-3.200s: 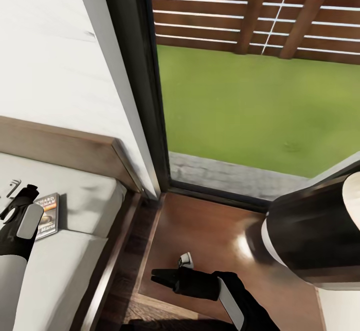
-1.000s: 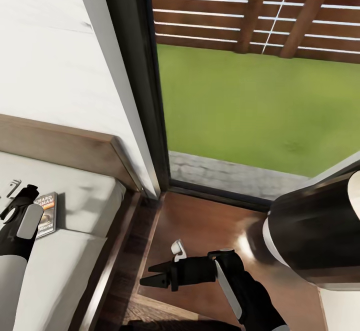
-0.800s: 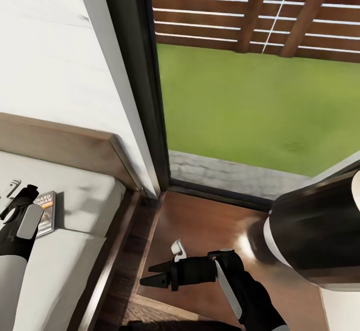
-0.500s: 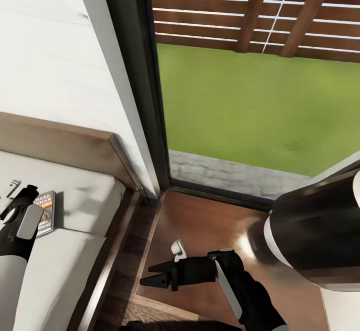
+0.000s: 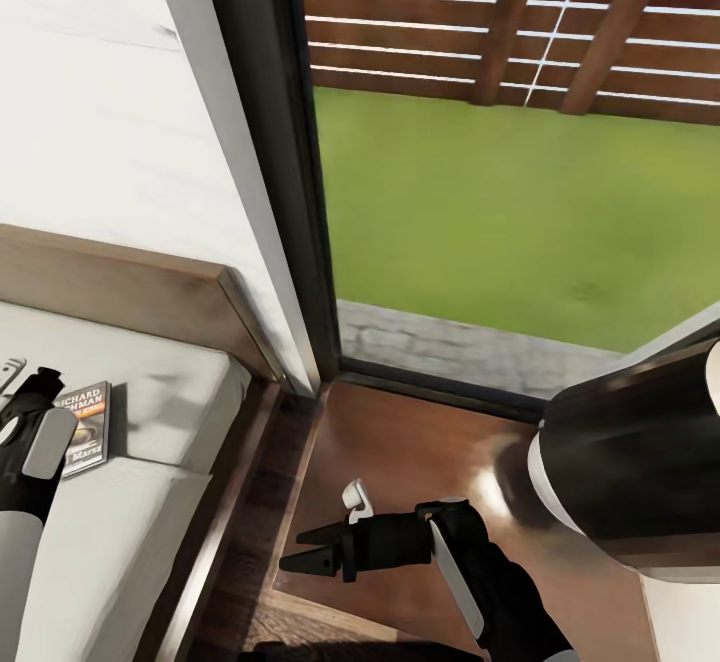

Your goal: In the bedroom, move the book from the bed onto either nightstand, and place the two sandals side by side next to the bed.

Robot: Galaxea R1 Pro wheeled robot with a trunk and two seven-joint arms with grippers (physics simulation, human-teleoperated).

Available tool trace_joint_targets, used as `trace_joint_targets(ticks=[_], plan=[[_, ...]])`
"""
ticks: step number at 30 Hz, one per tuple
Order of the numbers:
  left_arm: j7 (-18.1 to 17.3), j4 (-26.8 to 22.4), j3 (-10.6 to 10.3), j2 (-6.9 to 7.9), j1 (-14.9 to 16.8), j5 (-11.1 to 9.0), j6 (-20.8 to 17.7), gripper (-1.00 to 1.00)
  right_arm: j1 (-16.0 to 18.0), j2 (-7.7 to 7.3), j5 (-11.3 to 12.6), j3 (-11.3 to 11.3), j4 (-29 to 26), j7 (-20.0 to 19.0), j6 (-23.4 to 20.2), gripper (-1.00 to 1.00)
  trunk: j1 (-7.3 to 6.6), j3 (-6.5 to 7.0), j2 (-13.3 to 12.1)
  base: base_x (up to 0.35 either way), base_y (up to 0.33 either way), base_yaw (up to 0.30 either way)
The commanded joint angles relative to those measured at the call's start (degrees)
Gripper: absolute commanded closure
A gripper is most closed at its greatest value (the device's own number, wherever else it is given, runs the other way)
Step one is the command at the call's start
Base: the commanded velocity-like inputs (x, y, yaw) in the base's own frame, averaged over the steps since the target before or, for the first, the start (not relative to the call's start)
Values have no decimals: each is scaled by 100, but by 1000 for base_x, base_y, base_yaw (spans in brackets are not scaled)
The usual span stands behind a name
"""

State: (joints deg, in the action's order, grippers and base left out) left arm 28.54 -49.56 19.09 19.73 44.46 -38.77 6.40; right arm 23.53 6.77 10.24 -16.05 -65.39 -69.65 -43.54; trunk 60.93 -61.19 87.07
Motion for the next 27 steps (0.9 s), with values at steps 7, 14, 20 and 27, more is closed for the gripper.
trace_joint_targets(ticks=[7, 14, 20, 27], plan=[[11, 7, -19, 13, 2, -67, 54, -100, 2, -1, 30, -3, 0, 4, -38, -100, 0, -3, 2, 0, 0, 0], [11, 8, -20, 13, 2, -69, 54, -100, 2, -1, 32, -3, 0, 4, -37, -100, 132, -111, 242, 0, 0, 0], [16, 8, -20, 10, 2, -70, 54, -100, 2, -1, 32, -3, 0, 4, -37, -100, 263, -218, 483, 0, 0, 0], [18, 8, -20, 13, 2, -70, 54, -100, 2, -1, 31, -3, 0, 4, -38, -100, 307, -254, 563, 0, 0, 0]])
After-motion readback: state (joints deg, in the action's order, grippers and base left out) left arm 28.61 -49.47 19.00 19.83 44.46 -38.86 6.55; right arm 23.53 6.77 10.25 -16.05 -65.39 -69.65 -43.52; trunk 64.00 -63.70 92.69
